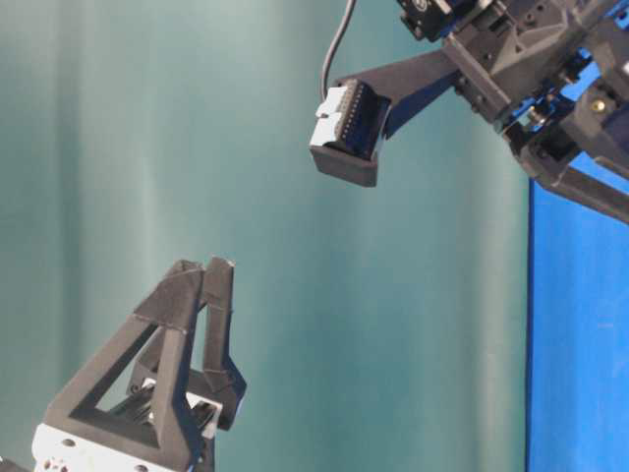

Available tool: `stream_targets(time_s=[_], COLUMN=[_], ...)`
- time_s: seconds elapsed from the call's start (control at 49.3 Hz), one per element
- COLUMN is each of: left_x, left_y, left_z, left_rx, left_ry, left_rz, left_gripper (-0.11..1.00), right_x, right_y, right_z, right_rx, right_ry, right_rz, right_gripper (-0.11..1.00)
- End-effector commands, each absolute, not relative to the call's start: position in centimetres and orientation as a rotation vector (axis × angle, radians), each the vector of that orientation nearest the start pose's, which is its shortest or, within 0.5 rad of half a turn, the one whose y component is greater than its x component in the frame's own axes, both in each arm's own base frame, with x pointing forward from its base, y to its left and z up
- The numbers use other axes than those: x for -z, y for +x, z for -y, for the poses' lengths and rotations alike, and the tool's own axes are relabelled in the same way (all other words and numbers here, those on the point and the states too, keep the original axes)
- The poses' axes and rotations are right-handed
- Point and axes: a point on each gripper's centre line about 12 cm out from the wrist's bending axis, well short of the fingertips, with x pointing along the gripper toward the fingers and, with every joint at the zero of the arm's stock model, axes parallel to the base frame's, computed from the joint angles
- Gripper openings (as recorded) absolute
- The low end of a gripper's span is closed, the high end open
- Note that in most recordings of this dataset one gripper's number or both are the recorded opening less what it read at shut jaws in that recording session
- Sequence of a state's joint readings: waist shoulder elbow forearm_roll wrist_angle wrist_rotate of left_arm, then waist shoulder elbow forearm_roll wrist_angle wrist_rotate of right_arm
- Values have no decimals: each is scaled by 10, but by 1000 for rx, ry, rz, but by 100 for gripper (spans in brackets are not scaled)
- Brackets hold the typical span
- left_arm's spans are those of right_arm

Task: Handover the blue block to the right arm after grasping it with the left arm, then place it in the designated position.
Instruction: 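Lower the cube to the table and open the right gripper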

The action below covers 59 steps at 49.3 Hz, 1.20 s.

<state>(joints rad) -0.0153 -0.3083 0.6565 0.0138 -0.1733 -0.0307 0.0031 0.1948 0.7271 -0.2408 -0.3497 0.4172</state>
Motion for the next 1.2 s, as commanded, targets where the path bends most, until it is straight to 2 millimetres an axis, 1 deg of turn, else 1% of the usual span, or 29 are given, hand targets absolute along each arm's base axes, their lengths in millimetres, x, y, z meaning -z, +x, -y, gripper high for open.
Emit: stream_targets(time_s=[0.0,0.325,0.365,0.487,0.528,0.568,0.67,0.792,0.893,1.015,1.177], left_x=[-321,-321,-321,-321,-321,-321,-322,-321,-321,-321,-322], left_y=[361,361,361,361,361,361,361,361,361,361,361], left_z=[6,6,6,6,6,6,6,6,6,6,6], left_rx=[17,17,17,17,17,17,17,17,17,17,17], left_ry=[-13,-13,-12,-12,-12,-12,-12,-12,-12,-12,-12], left_rz=[-138,-137,-137,-135,-137,-137,-135,-137,-135,-135,-134], left_gripper=[93,93,93,93,93,93,93,93,93,93,93], right_x=[-117,-118,-117,-118,-118,-120,-127,-138,-152,-173,-208], right_y=[402,404,404,403,404,404,404,402,399,393,382], right_z=[-10,-8,-8,-8,-8,-8,-8,-7,-8,-8,-10], right_rx=[-30,-6,-1,2,0,1,1,6,8,11,11], right_ry=[211,248,253,255,255,255,253,249,242,232,222], right_rz=[-545,-537,-537,-540,-539,-535,-527,-523,-519,-510,-478], right_gripper=[44,44,52,87,94,98,93,94,94,94,93])
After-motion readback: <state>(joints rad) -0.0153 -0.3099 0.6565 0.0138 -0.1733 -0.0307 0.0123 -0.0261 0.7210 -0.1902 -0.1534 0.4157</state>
